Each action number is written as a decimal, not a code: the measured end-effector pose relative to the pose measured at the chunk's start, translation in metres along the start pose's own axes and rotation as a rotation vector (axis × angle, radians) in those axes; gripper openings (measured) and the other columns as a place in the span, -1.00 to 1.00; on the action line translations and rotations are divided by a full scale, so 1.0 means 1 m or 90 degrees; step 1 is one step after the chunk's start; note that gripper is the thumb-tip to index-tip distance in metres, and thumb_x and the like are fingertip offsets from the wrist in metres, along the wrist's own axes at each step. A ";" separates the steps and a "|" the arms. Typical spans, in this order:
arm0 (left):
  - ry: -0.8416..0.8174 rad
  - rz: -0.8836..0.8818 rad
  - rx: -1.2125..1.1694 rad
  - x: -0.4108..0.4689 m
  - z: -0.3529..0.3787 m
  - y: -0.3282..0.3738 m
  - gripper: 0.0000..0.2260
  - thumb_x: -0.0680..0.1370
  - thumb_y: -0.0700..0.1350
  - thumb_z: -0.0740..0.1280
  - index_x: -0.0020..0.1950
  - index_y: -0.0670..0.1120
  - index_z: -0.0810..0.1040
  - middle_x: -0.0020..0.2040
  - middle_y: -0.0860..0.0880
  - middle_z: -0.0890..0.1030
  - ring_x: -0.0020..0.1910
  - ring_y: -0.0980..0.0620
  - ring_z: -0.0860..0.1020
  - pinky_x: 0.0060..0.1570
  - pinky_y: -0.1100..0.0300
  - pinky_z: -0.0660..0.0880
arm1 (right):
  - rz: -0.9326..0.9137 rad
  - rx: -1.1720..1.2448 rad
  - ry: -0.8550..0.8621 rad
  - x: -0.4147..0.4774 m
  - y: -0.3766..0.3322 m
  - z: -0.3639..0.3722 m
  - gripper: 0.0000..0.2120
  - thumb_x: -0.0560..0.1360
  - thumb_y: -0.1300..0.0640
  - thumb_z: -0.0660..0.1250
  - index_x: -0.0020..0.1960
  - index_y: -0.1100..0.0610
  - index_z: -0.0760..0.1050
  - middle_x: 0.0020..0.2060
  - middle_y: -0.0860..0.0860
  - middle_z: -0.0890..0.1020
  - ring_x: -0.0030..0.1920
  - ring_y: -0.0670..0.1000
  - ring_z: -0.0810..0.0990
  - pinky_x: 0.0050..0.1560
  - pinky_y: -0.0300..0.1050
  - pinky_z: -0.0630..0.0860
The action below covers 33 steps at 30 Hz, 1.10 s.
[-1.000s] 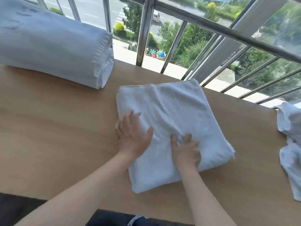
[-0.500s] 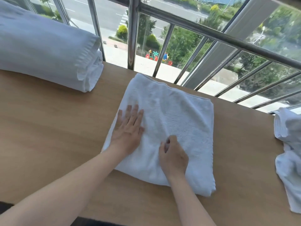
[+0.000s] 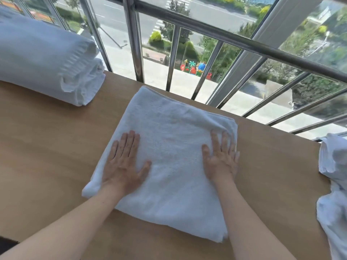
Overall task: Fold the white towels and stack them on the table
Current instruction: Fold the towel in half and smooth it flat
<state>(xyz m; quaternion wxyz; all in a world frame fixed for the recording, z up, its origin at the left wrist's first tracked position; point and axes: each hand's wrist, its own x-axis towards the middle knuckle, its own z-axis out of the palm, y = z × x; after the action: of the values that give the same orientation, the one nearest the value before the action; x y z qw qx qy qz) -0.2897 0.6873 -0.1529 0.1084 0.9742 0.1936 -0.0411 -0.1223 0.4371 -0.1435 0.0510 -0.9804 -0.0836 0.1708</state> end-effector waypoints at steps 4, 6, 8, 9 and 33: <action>0.007 0.031 0.033 0.004 0.002 0.001 -0.30 0.61 0.25 0.00 0.66 -0.05 -0.07 0.67 -0.03 -0.08 0.64 -0.04 -0.14 0.57 -0.07 -0.13 | 0.047 -0.002 -0.006 0.009 -0.011 -0.006 -0.42 0.62 -0.28 -0.20 0.58 -0.27 -0.31 0.61 -0.04 -0.32 0.59 0.08 -0.34 0.53 0.25 -0.32; 0.007 0.047 0.048 0.005 0.002 0.001 -0.31 0.61 0.24 0.00 0.66 -0.04 -0.04 0.67 -0.02 -0.07 0.64 -0.07 -0.11 0.57 -0.11 -0.10 | 0.011 0.003 0.039 0.006 -0.031 -0.007 -0.41 0.63 -0.24 -0.15 0.60 -0.24 -0.30 0.60 -0.03 -0.33 0.58 0.14 -0.37 0.50 0.30 -0.37; 0.009 0.054 0.054 0.005 0.002 0.000 -0.33 0.61 0.23 0.01 0.66 -0.03 -0.03 0.67 -0.02 -0.06 0.64 -0.09 -0.09 0.56 -0.13 -0.08 | -0.118 0.016 0.063 0.001 -0.055 -0.004 -0.41 0.63 -0.25 -0.11 0.59 -0.27 -0.27 0.60 -0.09 -0.33 0.58 0.11 -0.39 0.49 0.29 -0.41; 0.009 0.057 0.052 0.005 0.002 0.000 -0.33 0.61 0.22 0.02 0.66 -0.02 -0.01 0.67 -0.01 -0.03 0.64 -0.10 -0.09 0.56 -0.14 -0.07 | -0.183 0.007 0.064 -0.001 -0.064 0.000 -0.41 0.63 -0.27 -0.11 0.59 -0.28 -0.25 0.60 -0.11 -0.30 0.58 0.10 -0.38 0.48 0.28 -0.44; 0.081 0.040 -0.012 0.007 -0.003 0.002 -0.29 0.53 0.19 0.14 0.59 -0.18 0.25 0.61 -0.14 0.19 0.61 -0.17 0.09 0.52 -0.27 0.06 | -0.380 -0.052 0.017 0.062 -0.161 0.005 -0.47 0.61 -0.31 -0.20 0.56 -0.37 -0.16 0.63 -0.15 -0.09 0.61 0.12 -0.23 0.51 0.25 -0.35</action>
<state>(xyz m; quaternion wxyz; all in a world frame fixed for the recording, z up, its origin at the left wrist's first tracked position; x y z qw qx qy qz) -0.2824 0.6886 -0.1499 0.1064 0.9793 0.1700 0.0259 -0.0897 0.6072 -0.1478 0.0605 -0.9159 -0.3743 0.1316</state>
